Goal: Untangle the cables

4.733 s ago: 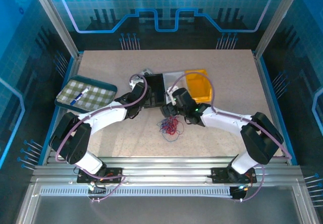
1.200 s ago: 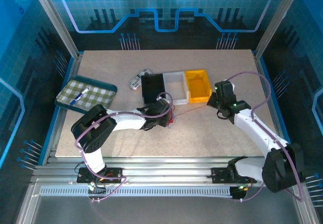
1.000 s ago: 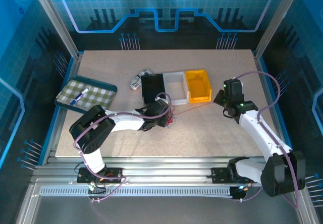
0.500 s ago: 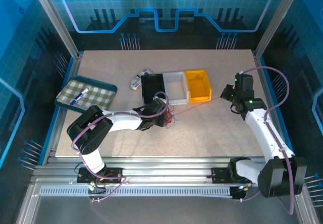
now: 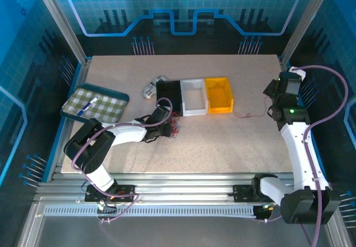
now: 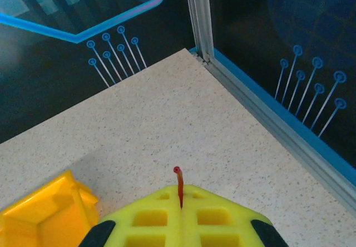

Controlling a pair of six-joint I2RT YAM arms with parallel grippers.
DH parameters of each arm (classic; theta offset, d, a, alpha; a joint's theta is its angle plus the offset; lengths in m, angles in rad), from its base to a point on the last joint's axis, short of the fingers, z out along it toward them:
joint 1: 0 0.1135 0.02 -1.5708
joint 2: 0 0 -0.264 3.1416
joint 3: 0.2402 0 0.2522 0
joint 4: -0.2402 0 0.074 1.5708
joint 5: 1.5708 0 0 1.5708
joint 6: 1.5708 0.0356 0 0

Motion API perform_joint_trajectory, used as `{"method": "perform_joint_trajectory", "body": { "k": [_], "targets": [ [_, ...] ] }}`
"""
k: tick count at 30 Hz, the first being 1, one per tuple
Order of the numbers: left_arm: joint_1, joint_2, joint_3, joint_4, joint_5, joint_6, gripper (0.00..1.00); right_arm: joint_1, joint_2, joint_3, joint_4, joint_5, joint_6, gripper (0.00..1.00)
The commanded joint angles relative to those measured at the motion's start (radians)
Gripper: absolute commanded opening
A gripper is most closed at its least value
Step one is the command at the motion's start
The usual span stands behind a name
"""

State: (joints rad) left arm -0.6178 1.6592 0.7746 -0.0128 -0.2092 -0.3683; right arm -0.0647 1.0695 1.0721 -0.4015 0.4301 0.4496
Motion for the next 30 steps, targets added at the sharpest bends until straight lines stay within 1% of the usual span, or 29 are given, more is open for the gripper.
{"method": "perform_joint_trajectory", "body": {
  "k": [1, 3, 5, 11, 14, 19, 23, 27, 30],
  "targets": [
    [0.002, 0.02, -0.02, -0.076, 0.013, -0.014, 0.0, -0.014, -0.008, 0.045, 0.026, -0.043, -0.051, 0.0],
    [-0.006, 0.028, -0.008, -0.078, 0.013, -0.003, 0.0, 0.003, -0.011, 0.066, 0.033, -0.096, -0.069, 0.0],
    [-0.017, 0.036, 0.008, -0.079, 0.009, 0.01, 0.0, 0.044, -0.016, 0.093, 0.037, -0.093, -0.092, 0.0],
    [-0.037, 0.079, 0.102, -0.117, 0.055, 0.04, 0.0, 0.263, -0.007, 0.22, 0.098, 0.055, -0.24, 0.0],
    [-0.037, 0.079, 0.134, -0.132, 0.069, 0.046, 0.0, 0.335, 0.025, 0.284, 0.133, 0.102, -0.296, 0.0],
    [-0.037, 0.071, 0.155, -0.146, 0.094, 0.055, 0.0, 0.356, 0.118, 0.361, 0.183, 0.076, -0.312, 0.0],
    [-0.037, 0.043, 0.142, -0.139, 0.07, 0.046, 0.0, 0.355, 0.207, 0.403, 0.24, 0.047, -0.337, 0.0],
    [-0.037, 0.023, 0.147, -0.146, 0.047, 0.033, 0.0, 0.35, 0.325, 0.483, 0.197, 0.011, -0.339, 0.0],
    [-0.037, 0.013, 0.153, -0.154, 0.034, 0.035, 0.0, 0.35, 0.371, 0.496, 0.193, -0.015, -0.315, 0.0]
  ]
}}
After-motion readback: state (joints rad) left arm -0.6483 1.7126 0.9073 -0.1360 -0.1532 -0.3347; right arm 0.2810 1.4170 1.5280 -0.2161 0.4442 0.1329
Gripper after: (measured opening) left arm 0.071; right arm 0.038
